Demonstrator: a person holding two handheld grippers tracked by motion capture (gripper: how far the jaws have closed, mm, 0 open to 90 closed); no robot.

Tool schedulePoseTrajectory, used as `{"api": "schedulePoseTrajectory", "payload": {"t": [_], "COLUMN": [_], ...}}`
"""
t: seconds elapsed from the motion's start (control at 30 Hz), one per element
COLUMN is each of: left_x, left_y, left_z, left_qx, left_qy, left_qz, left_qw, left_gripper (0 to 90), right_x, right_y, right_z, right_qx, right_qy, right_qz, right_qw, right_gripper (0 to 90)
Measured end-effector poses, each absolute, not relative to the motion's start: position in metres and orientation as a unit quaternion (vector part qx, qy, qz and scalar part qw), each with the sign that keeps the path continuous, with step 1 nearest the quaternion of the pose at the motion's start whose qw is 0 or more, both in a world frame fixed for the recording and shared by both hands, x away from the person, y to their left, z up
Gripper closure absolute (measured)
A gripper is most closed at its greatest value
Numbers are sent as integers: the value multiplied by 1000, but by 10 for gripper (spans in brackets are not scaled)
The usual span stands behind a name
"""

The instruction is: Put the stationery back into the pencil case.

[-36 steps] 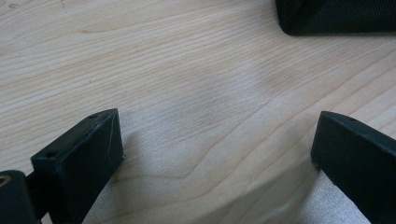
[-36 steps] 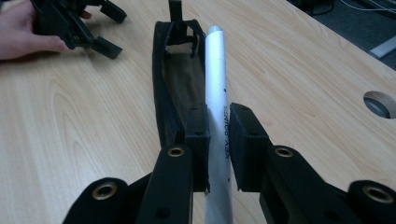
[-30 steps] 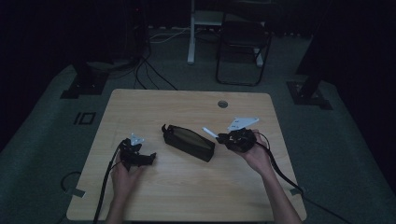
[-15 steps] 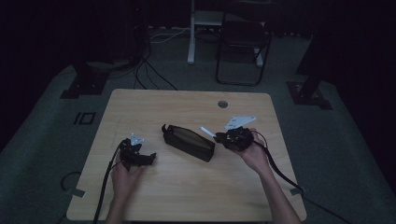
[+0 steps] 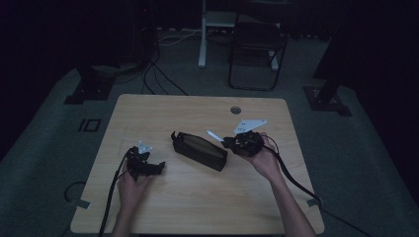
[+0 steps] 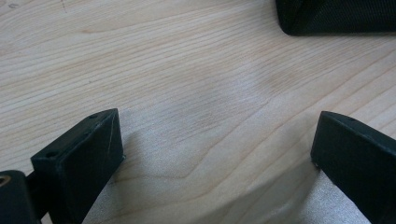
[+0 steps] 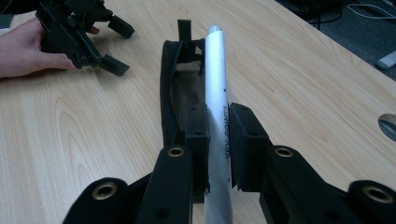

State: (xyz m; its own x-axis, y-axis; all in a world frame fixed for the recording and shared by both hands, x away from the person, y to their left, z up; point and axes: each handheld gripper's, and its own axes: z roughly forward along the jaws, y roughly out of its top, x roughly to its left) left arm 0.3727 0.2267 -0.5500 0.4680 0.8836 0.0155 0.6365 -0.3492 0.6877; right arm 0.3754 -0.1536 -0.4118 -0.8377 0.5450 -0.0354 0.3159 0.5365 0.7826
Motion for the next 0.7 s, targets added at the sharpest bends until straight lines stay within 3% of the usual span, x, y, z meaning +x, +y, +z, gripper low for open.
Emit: {"api": "schedulePoseTrajectory", "payload": {"t": [0.7], "left_x": [373], "left_y": [227], "left_z": [-550], "left_qx": [796], "left_qy": [477], "left_qz": [197], "left_qw": [315], "left_gripper": [25], "right_x": [387], "right_y": [-138], "right_z": [-413], "right_qx": [245], "right_qy": [864], "right_qz": [420], "right_qw": [129], "right_gripper": [791]}}
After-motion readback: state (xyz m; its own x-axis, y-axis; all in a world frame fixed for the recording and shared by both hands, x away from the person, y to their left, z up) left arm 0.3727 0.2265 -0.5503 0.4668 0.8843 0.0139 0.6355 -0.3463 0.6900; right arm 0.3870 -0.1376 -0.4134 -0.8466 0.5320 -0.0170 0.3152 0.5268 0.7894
